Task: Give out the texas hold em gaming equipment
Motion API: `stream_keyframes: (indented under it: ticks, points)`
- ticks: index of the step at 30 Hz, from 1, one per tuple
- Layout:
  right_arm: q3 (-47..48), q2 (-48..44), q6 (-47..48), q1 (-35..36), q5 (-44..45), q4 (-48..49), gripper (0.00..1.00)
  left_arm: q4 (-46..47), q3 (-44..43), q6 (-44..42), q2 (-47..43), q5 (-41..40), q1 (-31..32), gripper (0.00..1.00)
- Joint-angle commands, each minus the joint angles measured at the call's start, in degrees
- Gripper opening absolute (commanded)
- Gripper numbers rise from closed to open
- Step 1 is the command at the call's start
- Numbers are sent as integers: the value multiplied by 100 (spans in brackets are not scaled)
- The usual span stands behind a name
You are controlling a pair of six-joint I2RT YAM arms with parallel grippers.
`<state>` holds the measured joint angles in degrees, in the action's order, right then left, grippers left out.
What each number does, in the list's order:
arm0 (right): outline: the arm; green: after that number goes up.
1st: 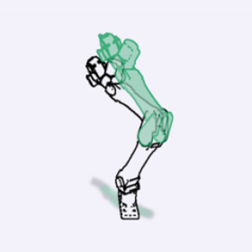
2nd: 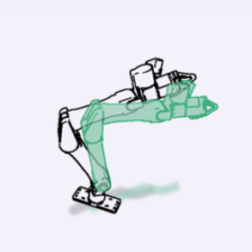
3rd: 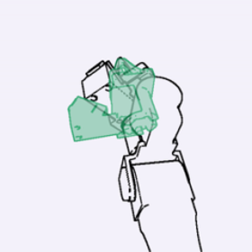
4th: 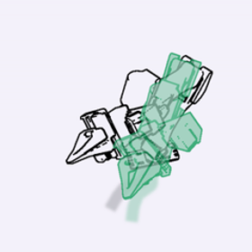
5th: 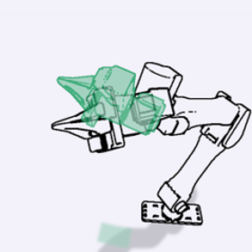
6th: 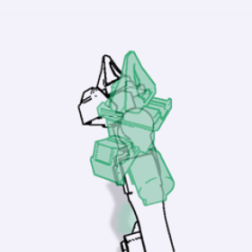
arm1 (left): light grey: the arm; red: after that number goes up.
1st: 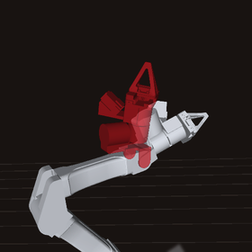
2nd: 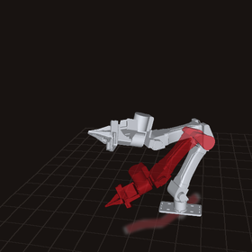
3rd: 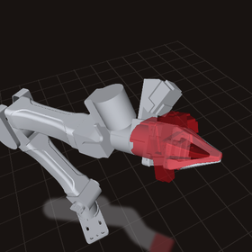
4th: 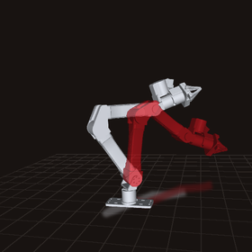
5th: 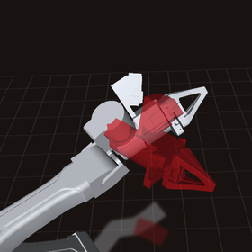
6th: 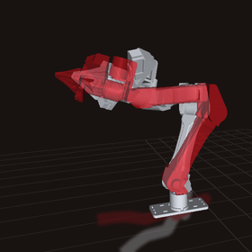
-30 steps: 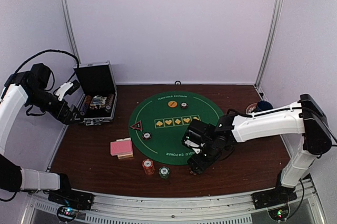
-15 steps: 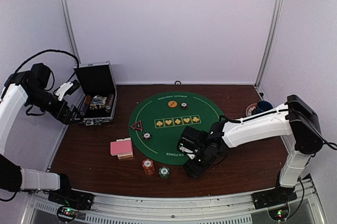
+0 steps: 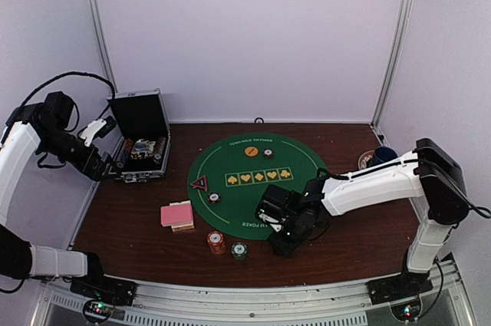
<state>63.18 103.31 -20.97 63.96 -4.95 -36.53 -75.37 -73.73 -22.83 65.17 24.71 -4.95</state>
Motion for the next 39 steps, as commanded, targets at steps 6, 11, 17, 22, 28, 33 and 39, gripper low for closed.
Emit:
stream_keyframes:
  ticks: [6, 11, 17, 22, 28, 33, 39]
  points:
    - [43, 2, 134, 57, 160, -329, 48, -51, -146, -55, -24, -1, -32, 97]
    - [76, -13, 215, 55, 136, -455, 57, -55, -132, -58, -47, -15, -32, 98]
    - [63, -72, 192, 55, 123, -481, 49, -49, -141, -64, -41, -2, -32, 98]
    - [96, -134, 181, 57, 213, -561, 30, -51, -133, -72, -47, -1, -32, 98]
    - [608, -236, 211, 21, 467, -929, 17, -48, -118, -73, -58, 3, -34, 98]
    - [1365, -385, 333, -370, 714, -1237, 15, -54, -132, -81, -71, 2, -32, 98]
    - [1950, -195, 498, -1254, 873, -1171, 15, -56, -133, -76, -65, 41, -32, 97]
